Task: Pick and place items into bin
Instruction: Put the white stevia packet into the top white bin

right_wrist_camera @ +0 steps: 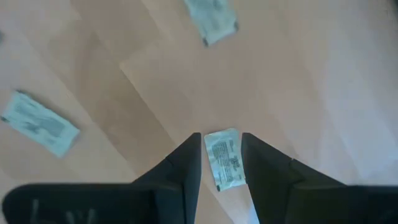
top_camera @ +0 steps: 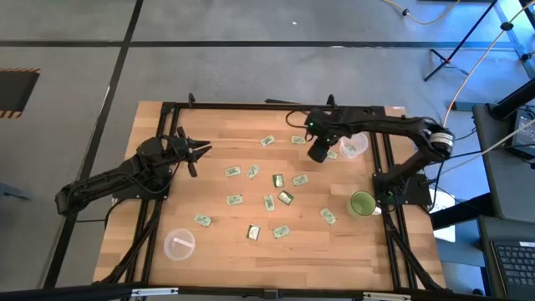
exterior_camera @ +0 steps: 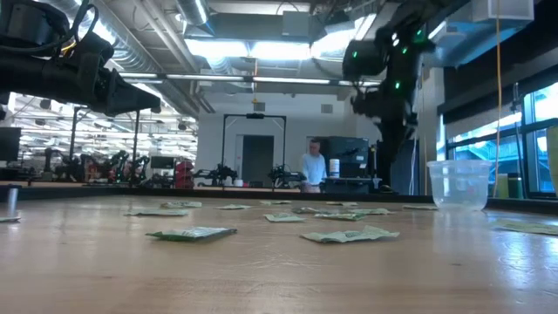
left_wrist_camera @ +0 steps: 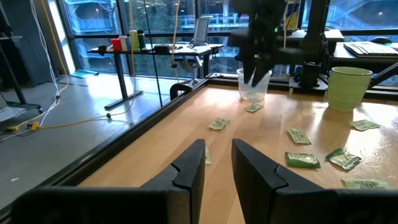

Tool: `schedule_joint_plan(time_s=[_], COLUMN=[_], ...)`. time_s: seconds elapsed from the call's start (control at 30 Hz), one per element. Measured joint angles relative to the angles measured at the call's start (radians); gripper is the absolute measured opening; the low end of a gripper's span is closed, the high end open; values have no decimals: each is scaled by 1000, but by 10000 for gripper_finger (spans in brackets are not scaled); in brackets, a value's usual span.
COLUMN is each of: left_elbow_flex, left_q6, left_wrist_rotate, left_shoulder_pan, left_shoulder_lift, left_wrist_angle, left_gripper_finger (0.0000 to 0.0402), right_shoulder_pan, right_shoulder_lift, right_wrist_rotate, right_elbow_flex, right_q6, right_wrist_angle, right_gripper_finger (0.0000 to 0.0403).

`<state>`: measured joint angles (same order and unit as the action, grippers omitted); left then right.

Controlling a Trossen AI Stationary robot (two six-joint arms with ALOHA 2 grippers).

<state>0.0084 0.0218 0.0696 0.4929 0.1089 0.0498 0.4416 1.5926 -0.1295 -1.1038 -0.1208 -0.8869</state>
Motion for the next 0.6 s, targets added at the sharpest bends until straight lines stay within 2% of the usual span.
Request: schedule_joint_plan(time_s=[0.27, 0.6], left_elbow_flex=[0, 0], left_q6=[0, 0], left_wrist_rotate=[0, 1], left_shoulder_pan=[0, 0], left_shoulder_lift=[0, 0], left_wrist_angle=[0, 0], left_gripper_finger=[75, 75], right_shoulder_pan=[2, 29], right_shoulder_lift=[144, 199], right_wrist_rotate=[0, -1], right_elbow_flex=[1, 1], right_q6=[-4, -29], right_wrist_angle=[-8, -25], right_gripper_finger=[117, 117])
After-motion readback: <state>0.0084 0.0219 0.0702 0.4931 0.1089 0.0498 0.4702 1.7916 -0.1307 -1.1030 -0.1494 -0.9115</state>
